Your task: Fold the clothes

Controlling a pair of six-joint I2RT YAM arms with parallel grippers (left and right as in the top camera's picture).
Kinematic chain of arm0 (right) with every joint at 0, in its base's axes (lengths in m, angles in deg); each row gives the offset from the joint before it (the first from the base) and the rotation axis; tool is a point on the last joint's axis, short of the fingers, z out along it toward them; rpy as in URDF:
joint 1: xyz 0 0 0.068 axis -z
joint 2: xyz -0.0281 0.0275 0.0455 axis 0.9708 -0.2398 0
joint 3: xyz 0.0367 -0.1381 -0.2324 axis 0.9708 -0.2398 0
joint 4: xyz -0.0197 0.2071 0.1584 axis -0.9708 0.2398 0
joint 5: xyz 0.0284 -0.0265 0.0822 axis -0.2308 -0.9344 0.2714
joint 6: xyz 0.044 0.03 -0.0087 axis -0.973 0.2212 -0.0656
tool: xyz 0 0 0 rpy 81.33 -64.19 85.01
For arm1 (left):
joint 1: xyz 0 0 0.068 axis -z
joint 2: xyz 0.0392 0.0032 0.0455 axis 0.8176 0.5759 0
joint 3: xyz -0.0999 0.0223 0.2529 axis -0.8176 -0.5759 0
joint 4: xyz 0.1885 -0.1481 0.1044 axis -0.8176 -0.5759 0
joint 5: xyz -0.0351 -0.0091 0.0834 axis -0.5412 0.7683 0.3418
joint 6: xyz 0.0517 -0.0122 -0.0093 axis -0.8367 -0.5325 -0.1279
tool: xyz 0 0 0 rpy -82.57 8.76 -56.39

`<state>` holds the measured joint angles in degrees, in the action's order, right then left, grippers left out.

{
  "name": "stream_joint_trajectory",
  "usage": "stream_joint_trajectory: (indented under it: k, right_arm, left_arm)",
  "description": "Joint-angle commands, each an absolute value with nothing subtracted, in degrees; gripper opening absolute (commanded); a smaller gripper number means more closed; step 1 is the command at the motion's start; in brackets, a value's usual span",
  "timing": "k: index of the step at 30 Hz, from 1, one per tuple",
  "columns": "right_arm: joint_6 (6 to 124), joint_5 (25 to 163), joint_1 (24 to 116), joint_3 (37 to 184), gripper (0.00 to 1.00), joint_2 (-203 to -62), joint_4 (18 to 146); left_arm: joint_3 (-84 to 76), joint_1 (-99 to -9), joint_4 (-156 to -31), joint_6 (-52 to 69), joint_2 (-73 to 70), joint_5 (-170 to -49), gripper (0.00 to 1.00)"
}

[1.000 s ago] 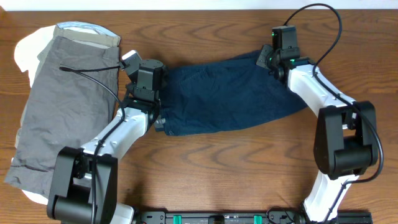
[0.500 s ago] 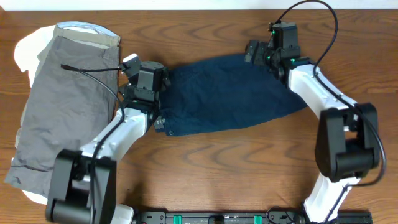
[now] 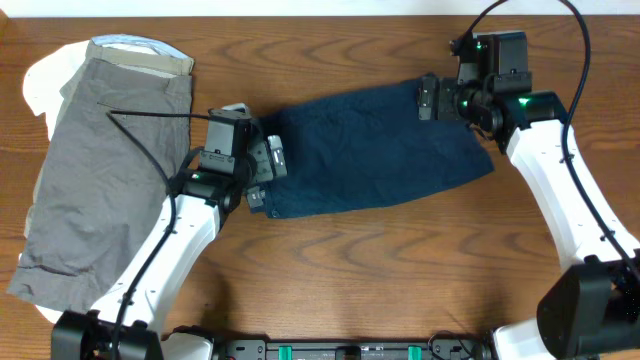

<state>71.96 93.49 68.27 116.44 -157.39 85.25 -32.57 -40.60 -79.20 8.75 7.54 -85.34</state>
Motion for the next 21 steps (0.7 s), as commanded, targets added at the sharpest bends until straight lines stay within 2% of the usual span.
stream_joint_trajectory:
  k: [1,4,7,9,11,14,15,16,17,21]
  right_arm:
    - [74.9,95.5,70.5,116.4,0.99,-159.0,86.2]
    - [77.1,99.9,72.4,116.4,0.97,-160.4,86.7]
    - [77.6,103.4,73.8,116.4,0.87,-162.1,86.8]
    - [78.2,106.0,74.0,116.4,0.78,-163.2,86.6]
    - [78.2,106.8,73.9,116.4,0.63,-164.6,86.1]
    - [76.0,107.1,73.8,116.4,0.24,-167.6,85.3]
    - [75.0,107.1,73.8,116.4,0.13,-168.6,85.1]
    - [74.0,107.1,73.9,116.4,0.04,-169.7,84.7]
    - [73.3,107.1,73.9,116.4,0.01,-170.6,84.4]
    - [72.0,107.1,73.9,116.4,0.01,-174.7,82.8]
  left_arm:
    - [-32.0,-40.8,-81.0,6.8,9.2,-89.3,0.98]
    - [-32.0,-40.8,-81.4,5.1,10.8,-89.3,0.98]
    - [-32.0,-40.8,-81.6,4.8,13.1,-89.3,0.86]
    - [-32.0,-40.8,-81.9,5.2,14.1,-89.2,0.7]
    - [-32.0,-41.3,-82.3,6.4,14.3,-89.2,0.45]
    - [-32.0,-42.8,-83.4,7.5,13.2,-89.3,0.1]
    - [-32.0,-43.3,-84.1,7.5,12.7,-89.3,0.06]
    - [-32.0,-43.8,-85.1,7.4,11.8,-89.2,0.06]
    - [-32.0,-44.3,-86.0,7.4,11.2,-89.0,0.06]
    - [-32.0,-46.8,-88.9,6.8,9.2,-89.1,0.06]
